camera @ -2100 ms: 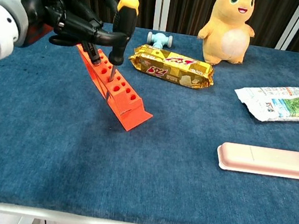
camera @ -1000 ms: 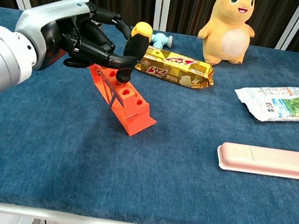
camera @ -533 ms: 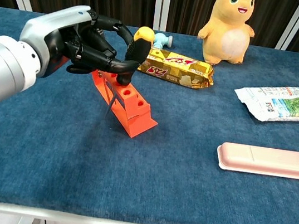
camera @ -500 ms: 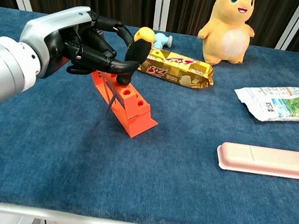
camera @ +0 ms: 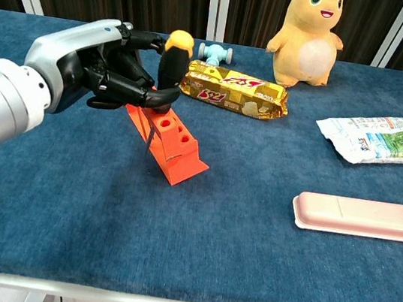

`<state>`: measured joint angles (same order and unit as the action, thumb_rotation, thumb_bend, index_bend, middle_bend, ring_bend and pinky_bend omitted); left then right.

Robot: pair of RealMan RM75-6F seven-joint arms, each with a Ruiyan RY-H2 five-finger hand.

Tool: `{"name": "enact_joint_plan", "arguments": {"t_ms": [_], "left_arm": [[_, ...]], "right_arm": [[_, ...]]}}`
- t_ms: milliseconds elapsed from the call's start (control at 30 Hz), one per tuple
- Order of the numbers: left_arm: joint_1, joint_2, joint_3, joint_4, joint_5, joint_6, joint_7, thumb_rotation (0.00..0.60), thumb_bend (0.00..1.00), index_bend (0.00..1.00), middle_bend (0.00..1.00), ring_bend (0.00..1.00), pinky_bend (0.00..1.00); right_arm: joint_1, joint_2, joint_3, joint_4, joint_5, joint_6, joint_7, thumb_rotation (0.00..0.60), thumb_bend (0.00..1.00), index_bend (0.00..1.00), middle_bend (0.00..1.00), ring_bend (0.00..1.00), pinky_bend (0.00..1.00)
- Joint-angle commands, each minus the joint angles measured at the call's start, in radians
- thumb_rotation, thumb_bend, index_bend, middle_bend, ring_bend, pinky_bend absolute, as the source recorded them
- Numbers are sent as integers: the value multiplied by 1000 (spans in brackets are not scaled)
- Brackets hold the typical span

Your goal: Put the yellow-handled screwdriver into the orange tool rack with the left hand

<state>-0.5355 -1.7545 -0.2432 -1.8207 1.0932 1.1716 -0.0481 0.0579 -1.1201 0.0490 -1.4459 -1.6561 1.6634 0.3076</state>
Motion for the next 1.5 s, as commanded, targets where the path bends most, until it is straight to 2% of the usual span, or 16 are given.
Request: {"name": "enact_joint_plan", "arguments": {"t_ms": [33,200,633,1167,1333,1500], "left_arm": [[1,1,1,2,1,-4,-2,600,287,320,1000,1000,1000],[5,5,5,4,13,-8,-13,600,287,268,1000,1000,1000],[16,10,33,-2,67,-8,-21,600,286,264,1000,1000,1000],[21,6,32,-14,87,6,-3,600,286,255,1000,1000,1000],[37,36,33,-50,121,33,-3,600,287,253,1000,1000,1000],[91,116,61,-81,232,128,-11,600,286,248,1000,1000,1000]], "right_arm": [[0,0,0,0,0,0,0,600,341,0,0,0,0],[1,0,0,0,1,-2,0,600,341,0,0,0,0],[0,1,-1,-2,0,-2,-2,600,342,0,0,0,0],[1,3,-1,0,0,-2,7,600,343,0,0,0,0],[-1,3,0,-1,1,2,7,600,342,0,0,0,0],[-3,4,1,0,3,6,10,600,343,0,0,0,0]]}}
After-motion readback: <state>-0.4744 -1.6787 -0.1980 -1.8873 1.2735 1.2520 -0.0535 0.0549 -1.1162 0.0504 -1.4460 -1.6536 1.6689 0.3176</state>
